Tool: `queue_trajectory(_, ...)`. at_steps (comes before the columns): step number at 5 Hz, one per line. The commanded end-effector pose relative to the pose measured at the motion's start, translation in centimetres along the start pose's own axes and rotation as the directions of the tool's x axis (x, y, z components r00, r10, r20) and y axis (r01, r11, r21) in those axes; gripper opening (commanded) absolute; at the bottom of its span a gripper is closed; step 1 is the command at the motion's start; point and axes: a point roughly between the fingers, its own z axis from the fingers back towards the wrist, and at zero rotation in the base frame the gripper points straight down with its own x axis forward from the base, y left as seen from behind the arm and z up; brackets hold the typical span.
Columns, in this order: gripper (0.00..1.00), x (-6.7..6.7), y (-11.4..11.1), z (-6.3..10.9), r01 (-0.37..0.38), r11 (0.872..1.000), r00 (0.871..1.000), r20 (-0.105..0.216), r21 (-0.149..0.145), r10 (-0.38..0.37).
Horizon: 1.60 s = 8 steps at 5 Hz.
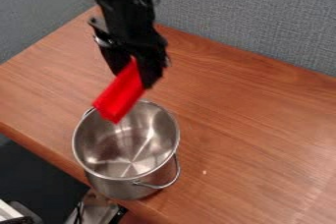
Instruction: Put the red object in the metal pot
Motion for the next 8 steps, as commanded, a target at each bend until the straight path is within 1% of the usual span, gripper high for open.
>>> queue_trajectory(1, 0.00, -0.5, -1.7, -0.7, 0.041, 0.999, 0.999, 0.008, 0.004, -0.041)
queue_trajectory(2, 0.00, -1.0, -2.4, -2.2, 0.058, 0.998, 0.998, -0.016, 0.003, -0.058)
queue_trajectory(3, 0.00, -1.4, -2.2, -3.7, 0.052, 0.999, 0.998, -0.041, 0.003, -0.051)
queue_trajectory(4, 0.00, -1.6, -1.8, -4.0, 0.036, 0.999, 0.999, -0.041, 0.007, -0.035)
queue_trajectory(8, 0.00, -2.6, -0.1, -5.4, -0.008, 1.000, 0.997, -0.081, 0.022, 0.009)
